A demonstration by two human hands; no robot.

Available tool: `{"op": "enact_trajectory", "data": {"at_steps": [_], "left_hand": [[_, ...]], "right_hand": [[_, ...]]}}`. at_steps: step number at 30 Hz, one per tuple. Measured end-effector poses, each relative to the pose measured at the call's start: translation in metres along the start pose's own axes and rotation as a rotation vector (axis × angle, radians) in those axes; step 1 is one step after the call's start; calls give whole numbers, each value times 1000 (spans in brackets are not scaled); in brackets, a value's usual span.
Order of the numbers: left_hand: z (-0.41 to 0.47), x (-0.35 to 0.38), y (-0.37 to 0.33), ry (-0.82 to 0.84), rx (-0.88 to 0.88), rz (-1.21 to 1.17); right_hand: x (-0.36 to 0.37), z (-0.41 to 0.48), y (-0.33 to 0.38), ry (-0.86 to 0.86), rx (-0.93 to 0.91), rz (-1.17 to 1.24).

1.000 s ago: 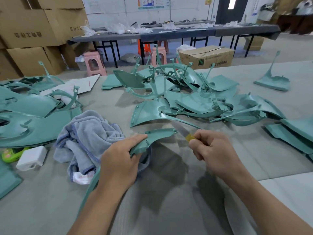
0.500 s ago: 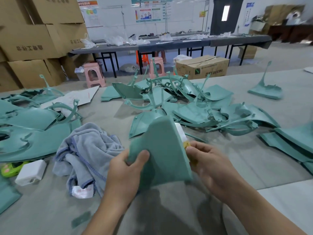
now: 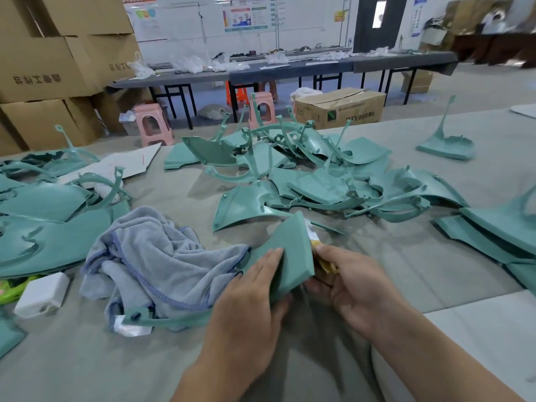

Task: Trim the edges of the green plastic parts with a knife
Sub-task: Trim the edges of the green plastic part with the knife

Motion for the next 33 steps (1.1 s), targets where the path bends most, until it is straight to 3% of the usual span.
{"op": "enact_trajectory", "data": {"at_steps": [3,5,9,11,15,17,19,26,29,31,33], "left_hand": [[9,-1,11,-210,-141,-105],[14,-5,16,-240,-207,-155],[18,-8,20,-236,-203,-181],[18,-8,20,-241,-186,-182],[19,-10,24,-231,-197,-181],[19,-10,28,-226,-210,-172],[17,-11,27,-213,-203,-177],[17,-13,24,-208,-227,-185],[18,-13,24,-205,-225,-180],[18,-12,25,-212,-230,-186],[18,-11,26,-226,-227,-193]], "right_hand": [[-4,0,3,-95,-106,-36],[-8,-2,8,-78,-267,-148],[1,-12,10,351,-546,-467],[4,-10,5,444,-590,-663],[2,15,-2,234,-657,-899],[-2,27,-1,97,-648,-878],[-6,32,1,73,-602,-773],[-9,18,-7,173,-539,-525],[-1,6,-8,321,-617,-419],[5,-1,-11,436,-674,-482],[7,1,-17,448,-665,-604]]}}
Point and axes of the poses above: each hand's wrist, its own z-axis towards the middle knuckle, its own x-axis out of the palm, y = z × x, the point moved 1 cm from there along z, towards the middle knuckle, and after that the axes turned 13 degrees about z, right-handed, at the moved point
